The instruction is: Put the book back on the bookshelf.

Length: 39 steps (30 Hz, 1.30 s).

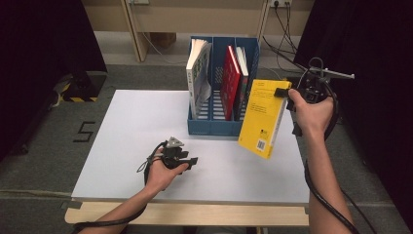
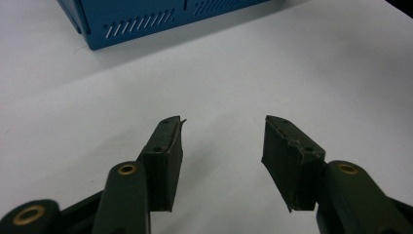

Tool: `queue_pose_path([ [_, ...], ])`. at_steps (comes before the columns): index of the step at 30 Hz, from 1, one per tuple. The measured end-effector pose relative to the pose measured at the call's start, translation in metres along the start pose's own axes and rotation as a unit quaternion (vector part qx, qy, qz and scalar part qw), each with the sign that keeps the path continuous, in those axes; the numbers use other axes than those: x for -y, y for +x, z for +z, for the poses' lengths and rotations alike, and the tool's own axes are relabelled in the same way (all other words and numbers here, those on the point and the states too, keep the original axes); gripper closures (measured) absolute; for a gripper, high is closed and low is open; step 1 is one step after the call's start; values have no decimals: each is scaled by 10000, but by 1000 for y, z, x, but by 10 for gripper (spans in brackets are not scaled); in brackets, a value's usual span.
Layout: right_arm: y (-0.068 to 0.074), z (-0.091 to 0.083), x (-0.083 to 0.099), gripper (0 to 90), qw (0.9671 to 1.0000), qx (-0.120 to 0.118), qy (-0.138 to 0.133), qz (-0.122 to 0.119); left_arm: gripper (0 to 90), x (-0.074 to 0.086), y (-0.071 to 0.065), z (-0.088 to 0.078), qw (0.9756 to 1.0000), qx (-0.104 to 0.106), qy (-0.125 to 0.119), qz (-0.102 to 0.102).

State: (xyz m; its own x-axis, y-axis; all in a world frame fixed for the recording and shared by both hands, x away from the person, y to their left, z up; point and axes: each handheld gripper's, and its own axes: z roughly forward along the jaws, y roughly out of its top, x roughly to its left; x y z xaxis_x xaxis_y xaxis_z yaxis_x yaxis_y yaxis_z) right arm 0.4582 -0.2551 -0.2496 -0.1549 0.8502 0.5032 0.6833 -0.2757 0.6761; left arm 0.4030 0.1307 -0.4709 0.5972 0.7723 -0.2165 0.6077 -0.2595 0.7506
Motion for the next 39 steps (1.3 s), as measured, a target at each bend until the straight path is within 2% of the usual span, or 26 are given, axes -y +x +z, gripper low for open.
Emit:
queue_pose_path([
  [16, 1, -1, -8, 760, 9999, 44, -106, 43, 487, 0, 1, -1, 10000, -16, -35, -8],
  [39, 9, -2, -22, 760, 9994, 145, -309, -52, 487, 1, 1, -2, 10000, -28, -31, -21],
])
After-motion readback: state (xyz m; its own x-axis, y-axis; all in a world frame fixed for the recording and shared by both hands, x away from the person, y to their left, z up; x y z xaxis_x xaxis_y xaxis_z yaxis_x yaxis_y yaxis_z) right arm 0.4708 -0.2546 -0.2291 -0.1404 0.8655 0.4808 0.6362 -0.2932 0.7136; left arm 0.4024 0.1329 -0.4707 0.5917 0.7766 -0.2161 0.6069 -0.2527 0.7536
